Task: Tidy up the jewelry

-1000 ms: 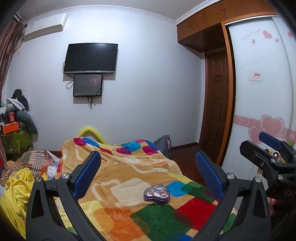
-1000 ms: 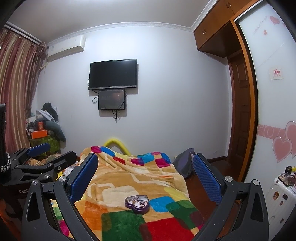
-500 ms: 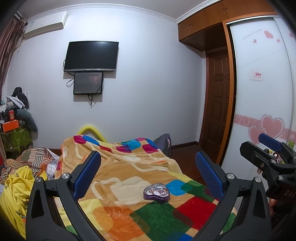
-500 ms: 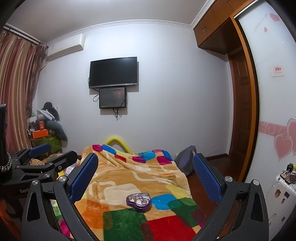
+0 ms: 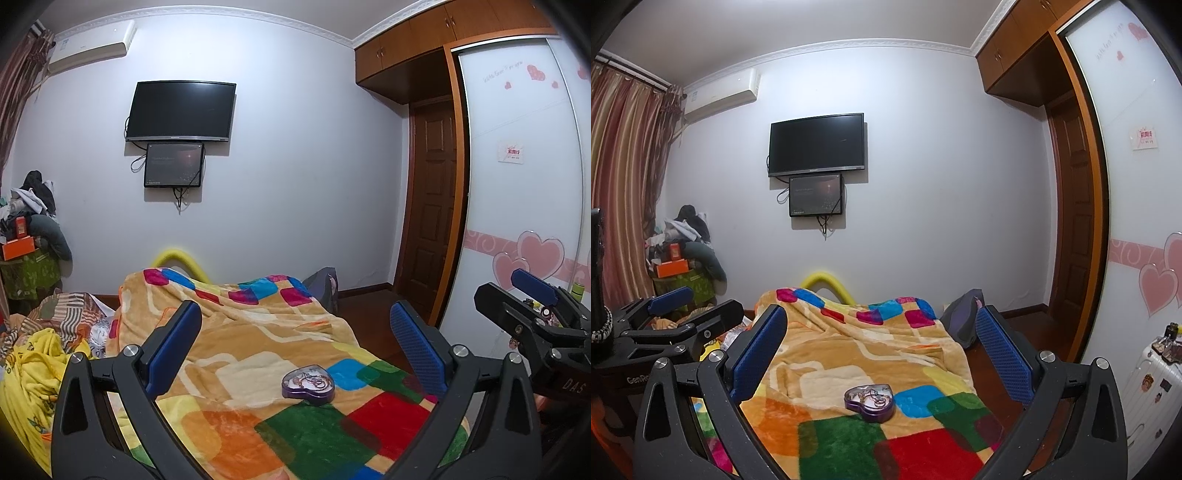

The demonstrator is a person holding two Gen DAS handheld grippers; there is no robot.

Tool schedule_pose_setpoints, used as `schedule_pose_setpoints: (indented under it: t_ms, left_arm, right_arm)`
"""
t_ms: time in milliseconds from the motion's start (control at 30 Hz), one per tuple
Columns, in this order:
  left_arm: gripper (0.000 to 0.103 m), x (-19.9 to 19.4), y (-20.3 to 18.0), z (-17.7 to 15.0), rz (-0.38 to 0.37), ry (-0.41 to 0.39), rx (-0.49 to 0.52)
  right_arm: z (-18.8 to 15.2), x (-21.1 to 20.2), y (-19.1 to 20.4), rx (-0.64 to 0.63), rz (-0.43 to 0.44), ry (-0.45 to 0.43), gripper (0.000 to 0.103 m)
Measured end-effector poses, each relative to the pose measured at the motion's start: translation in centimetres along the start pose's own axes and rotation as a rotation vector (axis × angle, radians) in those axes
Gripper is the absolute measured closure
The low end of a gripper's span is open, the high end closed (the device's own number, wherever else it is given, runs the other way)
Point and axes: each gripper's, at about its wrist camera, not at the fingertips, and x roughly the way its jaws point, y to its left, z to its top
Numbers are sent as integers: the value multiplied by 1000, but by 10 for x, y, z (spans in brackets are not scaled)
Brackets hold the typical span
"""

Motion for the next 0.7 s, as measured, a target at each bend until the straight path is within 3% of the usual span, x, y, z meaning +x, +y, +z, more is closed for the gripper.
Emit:
schedule_pose_setpoints:
  t_ms: [700]
  left_arm:
    - [0,11,-3,-6,-20,24,15]
  right_arm:
    - [-4,8,-4,30,6,21,1]
